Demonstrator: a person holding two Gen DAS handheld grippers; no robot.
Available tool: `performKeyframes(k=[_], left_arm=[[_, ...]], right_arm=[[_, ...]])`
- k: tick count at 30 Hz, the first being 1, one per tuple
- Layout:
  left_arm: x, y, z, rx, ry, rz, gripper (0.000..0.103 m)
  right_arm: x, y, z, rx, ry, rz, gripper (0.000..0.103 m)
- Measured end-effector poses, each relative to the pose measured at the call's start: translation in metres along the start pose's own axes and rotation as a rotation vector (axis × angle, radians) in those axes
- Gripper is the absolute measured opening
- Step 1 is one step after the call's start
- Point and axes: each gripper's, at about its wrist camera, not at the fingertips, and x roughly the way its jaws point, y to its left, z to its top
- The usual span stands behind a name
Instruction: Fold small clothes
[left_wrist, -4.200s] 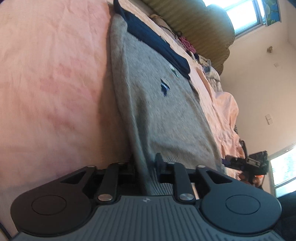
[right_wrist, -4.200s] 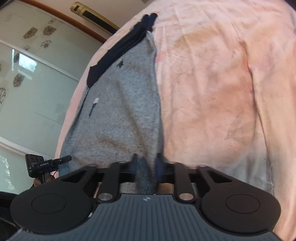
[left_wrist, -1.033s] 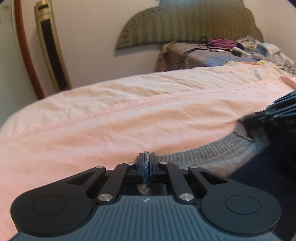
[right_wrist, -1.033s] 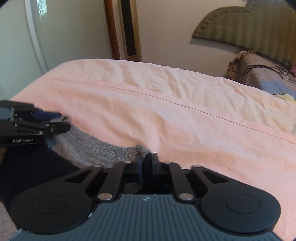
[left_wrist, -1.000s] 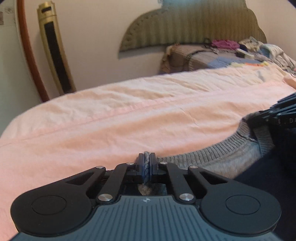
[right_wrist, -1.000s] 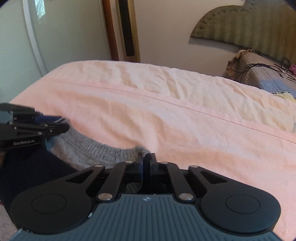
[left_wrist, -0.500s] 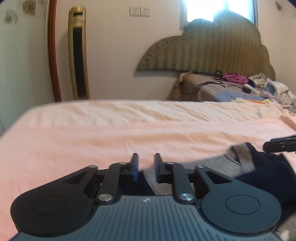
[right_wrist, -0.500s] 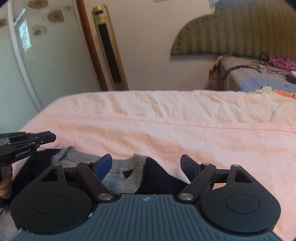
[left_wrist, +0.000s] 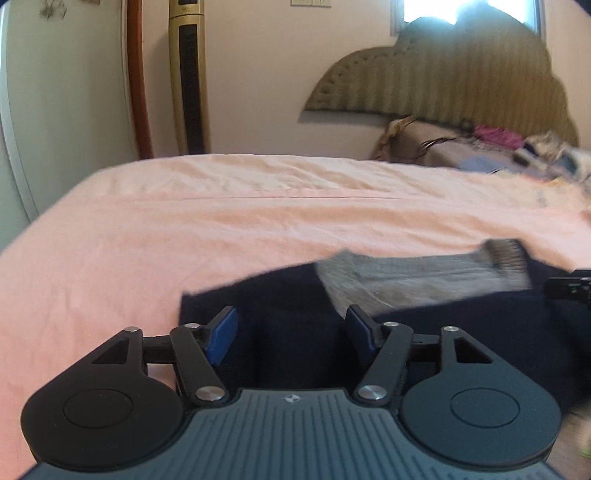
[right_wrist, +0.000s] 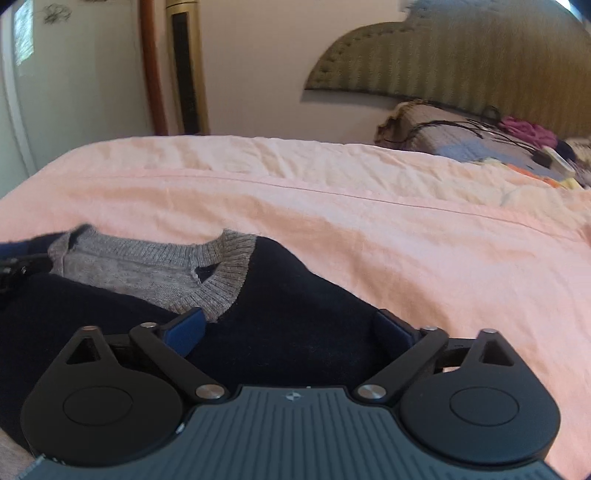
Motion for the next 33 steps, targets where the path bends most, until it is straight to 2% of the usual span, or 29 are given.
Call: performKeyframes(k=[2, 4, 5, 7, 9, 12, 14, 15, 16, 17, 19, 21, 22, 23, 25, 27, 28, 29, 31, 32, 33], left_arm=[[-0.024, -0.004, -0.013, 0.029, -0.009, -0.061, 0.074], [-0.034, -0.009, -0.026, 0.058, 0.014, -0.071, 0.077], [-0.033, -0.01, -0.033, 0.071, 0.038, -0.067, 0.077], [-0.031, -0.007, -0.045, 0.078, 0.013, -0.06, 0.083], [-0.028, 0.001, -0.044, 0.034, 0.015, -0.081, 0.087], [-0.025, -0.005, -0.039, 0.066, 0.023, -0.041, 0.09], [-0.036, -0.01, -0.039, 0.076, 0.017, 0.012, 0.089], [-0.046, -0.011, -0.04, 0.062, 0.013, 0.016, 0.09], [-0.059, -0.012, -0.044, 0.042, 0.01, -0.018, 0.09], [-0.071, -0.012, -0.048, 0.024, 0.011, -0.055, 0.09], [-0.089, -0.017, -0.061, 0.01, 0.032, -0.082, 0.09], [-0.092, -0.022, -0.074, 0.018, 0.089, -0.108, 0.09], [-0.089, -0.024, -0.081, 0.029, 0.106, -0.094, 0.09], [-0.091, -0.028, -0.086, 0.068, 0.073, -0.056, 0.09], [-0.097, -0.033, -0.09, 0.079, 0.077, -0.008, 0.09], [-0.11, -0.03, -0.091, -0.004, 0.103, -0.023, 0.09], [-0.118, -0.03, -0.096, -0.031, 0.114, -0.044, 0.09], [-0.125, -0.031, -0.103, -0.026, 0.121, -0.047, 0.091], [-0.138, -0.042, -0.123, 0.079, 0.108, -0.011, 0.097], [-0.145, -0.046, -0.132, 0.134, 0.072, 0.004, 0.097], [-0.153, -0.047, -0.137, 0.146, 0.059, 0.02, 0.097]], right_arm=[[-0.031, 0.0, -0.013, 0.021, -0.029, 0.071, 0.089], [-0.049, 0.01, -0.026, -0.023, -0.024, 0.111, 0.097], [-0.053, 0.018, -0.033, -0.059, -0.001, 0.112, 0.098], [-0.047, 0.027, -0.046, -0.118, 0.055, 0.09, 0.099], [-0.045, 0.023, -0.057, -0.133, 0.021, 0.079, 0.103], [-0.039, 0.009, -0.051, -0.044, 0.014, 0.088, 0.103], [-0.04, 0.016, -0.051, -0.072, 0.023, 0.058, 0.101], [-0.045, 0.019, -0.051, -0.064, 0.028, 0.041, 0.099], [-0.054, 0.02, -0.052, -0.036, 0.033, 0.037, 0.094], [-0.065, 0.022, -0.054, -0.009, 0.032, 0.053, 0.093], [-0.086, 0.027, -0.062, 0.0, 0.029, 0.124, 0.099], [-0.096, 0.035, -0.076, -0.032, 0.054, 0.124, 0.1], [-0.094, 0.037, -0.082, -0.051, 0.087, 0.119, 0.1], [-0.09, 0.039, -0.09, -0.083, 0.096, 0.1, 0.102], [-0.092, 0.04, -0.097, -0.121, 0.062, 0.059, 0.103], [-0.1, 0.04, -0.093, -0.046, 0.089, 0.012, 0.101], [-0.109, 0.043, -0.095, -0.015, 0.087, 0.015, 0.098], [-0.117, 0.047, -0.1, -0.011, 0.09, 0.038, 0.102], [-0.128, 0.056, -0.12, -0.055, 0.107, 0.046, 0.103], [-0.136, 0.065, -0.134, -0.124, 0.067, 0.015, 0.103], [-0.144, 0.065, -0.144, -0.142, 0.023, 0.015, 0.103]])
